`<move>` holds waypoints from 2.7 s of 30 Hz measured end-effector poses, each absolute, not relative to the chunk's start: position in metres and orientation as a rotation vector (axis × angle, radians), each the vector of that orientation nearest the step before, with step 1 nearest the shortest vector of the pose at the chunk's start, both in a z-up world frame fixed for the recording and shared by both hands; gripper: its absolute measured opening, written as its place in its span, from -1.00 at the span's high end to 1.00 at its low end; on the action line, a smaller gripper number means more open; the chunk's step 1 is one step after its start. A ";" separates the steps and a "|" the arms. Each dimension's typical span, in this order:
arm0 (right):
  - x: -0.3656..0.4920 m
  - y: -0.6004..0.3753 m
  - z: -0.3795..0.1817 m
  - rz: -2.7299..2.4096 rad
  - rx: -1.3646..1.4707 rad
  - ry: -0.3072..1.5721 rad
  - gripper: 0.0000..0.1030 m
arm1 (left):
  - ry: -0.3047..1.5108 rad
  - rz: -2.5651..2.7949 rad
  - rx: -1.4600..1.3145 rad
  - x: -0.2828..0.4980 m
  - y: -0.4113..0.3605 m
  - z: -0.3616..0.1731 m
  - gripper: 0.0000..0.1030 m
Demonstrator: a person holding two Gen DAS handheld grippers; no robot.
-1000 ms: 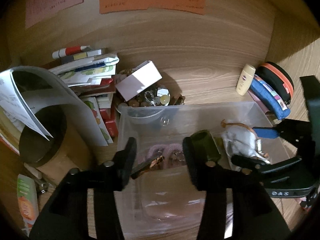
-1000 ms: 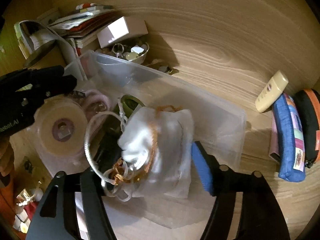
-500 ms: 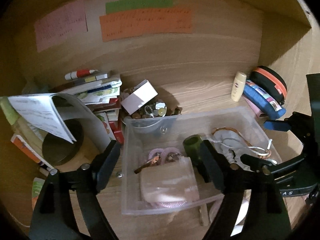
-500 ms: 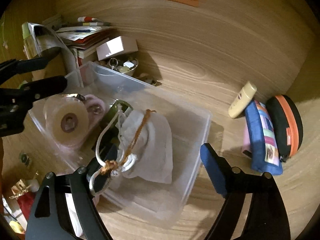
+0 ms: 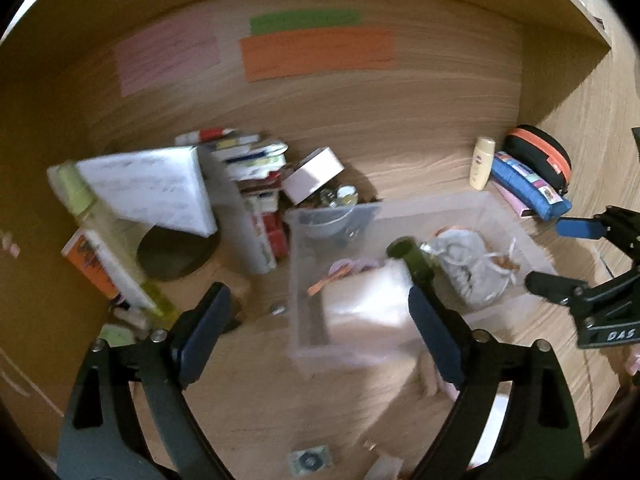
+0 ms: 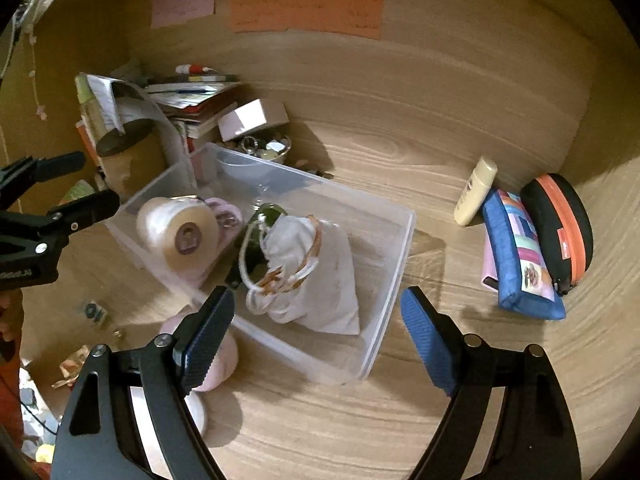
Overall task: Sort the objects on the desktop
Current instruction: 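Lower the Max box into the clear box with the left gripper while the right gripper drops the pouch in, then open both grippers and move them toward the pink round containers, then grasp the pink container with the right gripper while the left grasps the green card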
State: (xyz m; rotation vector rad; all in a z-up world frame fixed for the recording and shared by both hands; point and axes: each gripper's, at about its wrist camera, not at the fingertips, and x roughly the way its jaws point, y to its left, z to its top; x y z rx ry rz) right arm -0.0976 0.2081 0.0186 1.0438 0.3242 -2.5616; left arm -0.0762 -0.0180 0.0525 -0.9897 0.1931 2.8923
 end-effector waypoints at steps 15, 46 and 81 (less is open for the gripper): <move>-0.070 0.188 0.003 -2.471 1.071 0.250 -0.62 | 0.109 2.902 -1.154 -0.039 -0.068 0.018 -0.79; -0.082 0.151 -0.061 -2.302 1.224 0.168 -0.54 | 0.097 2.678 -1.401 -0.023 -0.063 -0.054 -0.19; -0.054 0.209 0.004 -2.374 0.968 0.034 -0.23 | 0.012 2.833 -1.077 -0.032 -0.035 0.025 0.22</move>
